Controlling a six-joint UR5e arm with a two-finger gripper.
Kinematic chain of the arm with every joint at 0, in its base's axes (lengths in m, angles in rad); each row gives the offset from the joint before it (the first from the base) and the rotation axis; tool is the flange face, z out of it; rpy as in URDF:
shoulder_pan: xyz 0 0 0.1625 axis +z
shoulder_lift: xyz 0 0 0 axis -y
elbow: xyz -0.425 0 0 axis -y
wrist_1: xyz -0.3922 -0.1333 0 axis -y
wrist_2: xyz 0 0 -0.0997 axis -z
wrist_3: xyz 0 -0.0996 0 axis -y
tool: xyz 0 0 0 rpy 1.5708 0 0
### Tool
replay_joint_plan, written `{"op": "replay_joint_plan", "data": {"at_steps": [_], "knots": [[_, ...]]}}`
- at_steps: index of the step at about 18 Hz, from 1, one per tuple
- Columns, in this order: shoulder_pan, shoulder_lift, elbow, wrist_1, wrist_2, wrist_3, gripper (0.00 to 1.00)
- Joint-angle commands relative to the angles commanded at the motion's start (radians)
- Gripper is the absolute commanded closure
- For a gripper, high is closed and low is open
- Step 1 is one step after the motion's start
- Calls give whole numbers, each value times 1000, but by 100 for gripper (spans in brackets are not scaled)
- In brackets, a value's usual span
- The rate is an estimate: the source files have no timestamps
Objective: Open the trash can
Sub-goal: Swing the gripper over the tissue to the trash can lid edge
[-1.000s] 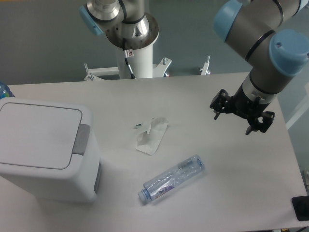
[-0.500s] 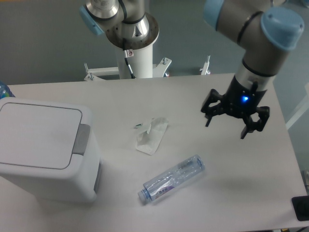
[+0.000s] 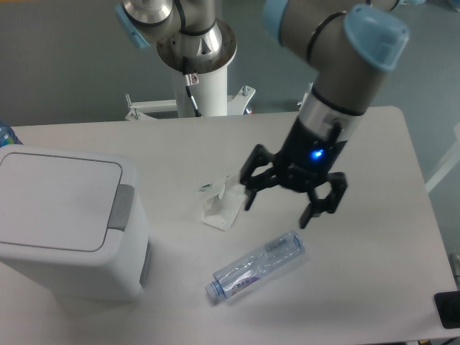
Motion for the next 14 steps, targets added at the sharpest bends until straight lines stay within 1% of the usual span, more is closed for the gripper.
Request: {"op": "replay_joint_plan", "data": {"at_steps": [3,4,6,8,10,14], "knots": [[-61,20,-9,-2,3,-75,0],[-66,26,-20,0,5,-86,0],[-72,29,-37,-3,3,-89,0],[-112,44,-72,0,6,-100,0],[-121,54,-97,0,5,-100,0],[-157,55,-100,0,5,-135,0]]}}
